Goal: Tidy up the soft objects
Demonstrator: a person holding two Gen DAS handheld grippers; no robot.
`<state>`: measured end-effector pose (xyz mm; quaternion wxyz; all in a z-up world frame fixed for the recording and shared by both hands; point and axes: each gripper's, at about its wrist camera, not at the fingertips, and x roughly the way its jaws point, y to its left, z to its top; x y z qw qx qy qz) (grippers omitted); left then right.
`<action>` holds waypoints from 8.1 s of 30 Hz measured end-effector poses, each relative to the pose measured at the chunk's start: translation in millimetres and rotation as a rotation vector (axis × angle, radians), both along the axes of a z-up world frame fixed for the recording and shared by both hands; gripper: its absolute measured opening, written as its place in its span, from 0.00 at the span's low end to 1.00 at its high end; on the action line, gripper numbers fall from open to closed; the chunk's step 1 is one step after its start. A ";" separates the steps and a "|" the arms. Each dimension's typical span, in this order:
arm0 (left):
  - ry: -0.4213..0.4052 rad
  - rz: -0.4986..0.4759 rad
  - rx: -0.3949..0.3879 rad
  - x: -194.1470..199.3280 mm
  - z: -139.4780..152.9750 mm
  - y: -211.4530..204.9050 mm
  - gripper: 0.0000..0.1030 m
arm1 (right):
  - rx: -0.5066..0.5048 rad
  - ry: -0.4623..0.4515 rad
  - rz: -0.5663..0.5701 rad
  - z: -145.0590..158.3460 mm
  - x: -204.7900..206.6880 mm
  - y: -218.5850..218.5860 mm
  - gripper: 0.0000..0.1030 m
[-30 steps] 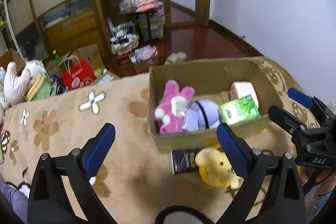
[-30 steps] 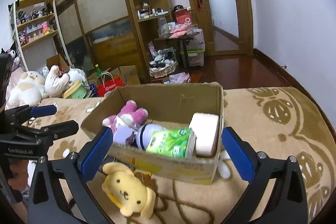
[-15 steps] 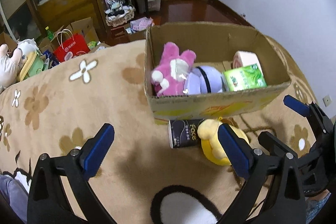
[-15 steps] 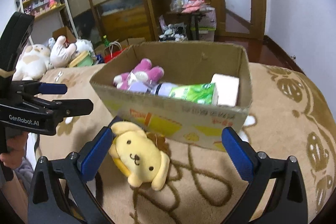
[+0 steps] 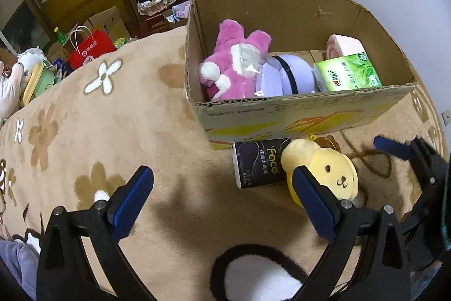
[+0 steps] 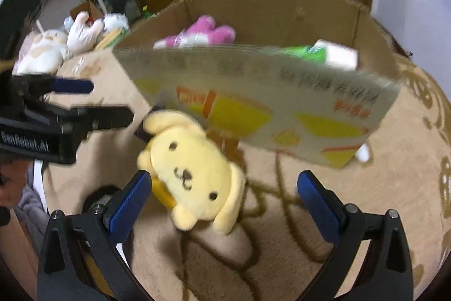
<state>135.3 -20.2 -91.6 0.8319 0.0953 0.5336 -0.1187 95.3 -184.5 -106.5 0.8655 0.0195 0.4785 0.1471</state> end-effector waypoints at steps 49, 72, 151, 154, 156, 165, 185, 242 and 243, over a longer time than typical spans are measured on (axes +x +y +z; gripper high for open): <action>0.178 -0.020 -0.138 25.5 -57.5 -32.4 0.69 | -0.090 0.029 -0.050 -24.1 -10.3 -5.5 0.64; -0.089 0.064 -0.129 -50.0 9.7 4.4 0.62 | 0.023 -0.171 -0.195 44.2 -61.4 -37.5 0.63; -0.518 0.069 -0.096 6.6 72.4 -18.5 0.85 | 0.017 -0.401 -0.291 84.4 16.1 -65.0 0.74; -0.521 0.083 -0.101 0.1 75.7 -12.4 0.87 | 0.013 -0.420 -0.303 89.7 10.4 -65.5 0.85; -0.522 0.085 -0.110 -3.0 78.3 -8.6 0.89 | 0.012 -0.445 -0.315 95.6 3.4 -65.8 0.92; -0.564 0.110 -0.092 -33.8 97.1 3.4 0.97 | 0.014 -0.479 -0.334 116.0 -21.0 -69.1 1.00; -0.652 0.129 -0.069 -134.7 134.5 26.2 0.98 | 0.020 -0.588 -0.367 161.2 -107.4 -80.8 1.00; -0.641 0.130 -0.003 -133.1 112.6 15.8 0.98 | -0.009 -0.521 -0.391 128.3 -120.9 -98.7 1.00; -0.641 0.130 -0.004 -132.8 112.4 15.6 0.98 | -0.010 -0.522 -0.391 128.3 -120.9 -98.7 1.00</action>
